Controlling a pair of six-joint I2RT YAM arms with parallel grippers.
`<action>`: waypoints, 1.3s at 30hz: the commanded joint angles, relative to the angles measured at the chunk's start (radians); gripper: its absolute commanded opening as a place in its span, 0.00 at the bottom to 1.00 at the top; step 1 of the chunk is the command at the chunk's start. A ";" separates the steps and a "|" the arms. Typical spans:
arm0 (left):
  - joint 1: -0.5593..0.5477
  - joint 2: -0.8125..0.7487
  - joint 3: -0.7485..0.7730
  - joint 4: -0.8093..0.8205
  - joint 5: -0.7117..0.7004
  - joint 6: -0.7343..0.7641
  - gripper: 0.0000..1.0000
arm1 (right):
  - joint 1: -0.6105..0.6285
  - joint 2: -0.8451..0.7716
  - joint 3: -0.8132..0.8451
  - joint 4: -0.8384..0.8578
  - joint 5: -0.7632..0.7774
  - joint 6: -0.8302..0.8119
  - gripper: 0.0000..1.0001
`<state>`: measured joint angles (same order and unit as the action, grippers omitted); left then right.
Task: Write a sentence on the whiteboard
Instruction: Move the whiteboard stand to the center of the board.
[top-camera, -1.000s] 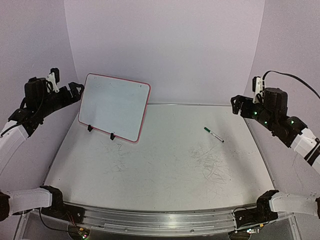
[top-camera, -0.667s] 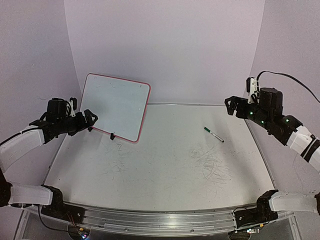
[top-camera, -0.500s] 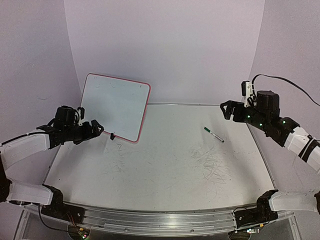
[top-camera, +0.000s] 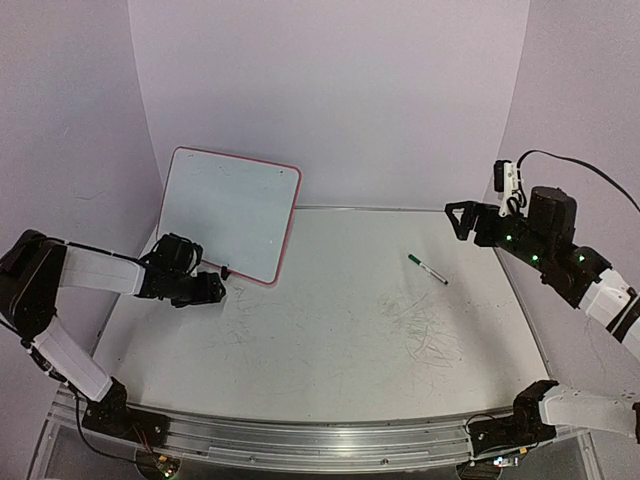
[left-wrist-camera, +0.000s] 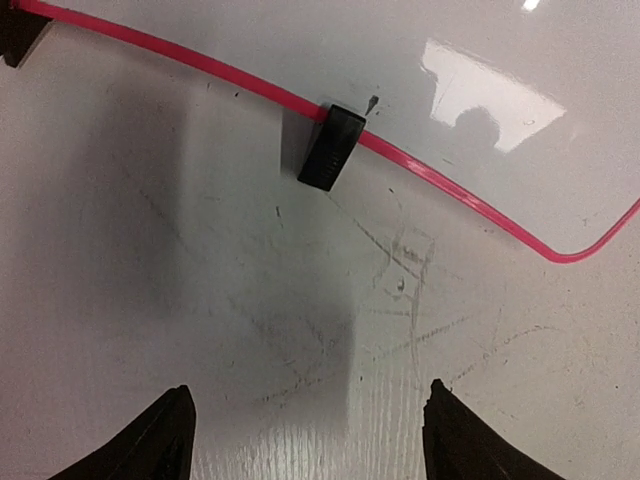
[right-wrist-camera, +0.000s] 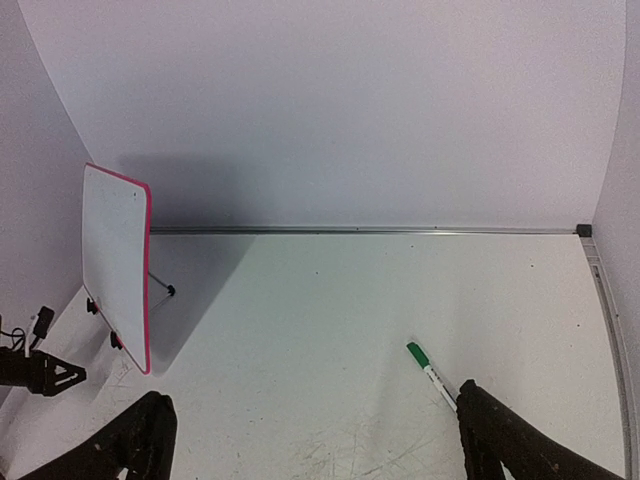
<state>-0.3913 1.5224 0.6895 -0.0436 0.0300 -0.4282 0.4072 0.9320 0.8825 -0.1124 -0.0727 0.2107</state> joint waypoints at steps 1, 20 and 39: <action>-0.005 0.134 0.118 0.109 -0.020 0.071 0.77 | 0.000 -0.001 -0.006 0.035 0.021 0.018 0.98; -0.033 0.409 0.296 0.192 -0.099 0.164 0.43 | 0.000 -0.077 -0.027 0.025 0.053 0.034 0.98; -0.161 0.424 0.298 0.205 -0.165 0.119 0.11 | 0.000 0.010 -0.062 0.071 0.001 0.078 0.98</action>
<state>-0.4839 1.9455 0.9806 0.1508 -0.1802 -0.2799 0.4072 0.9165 0.8146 -0.0955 -0.0491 0.2719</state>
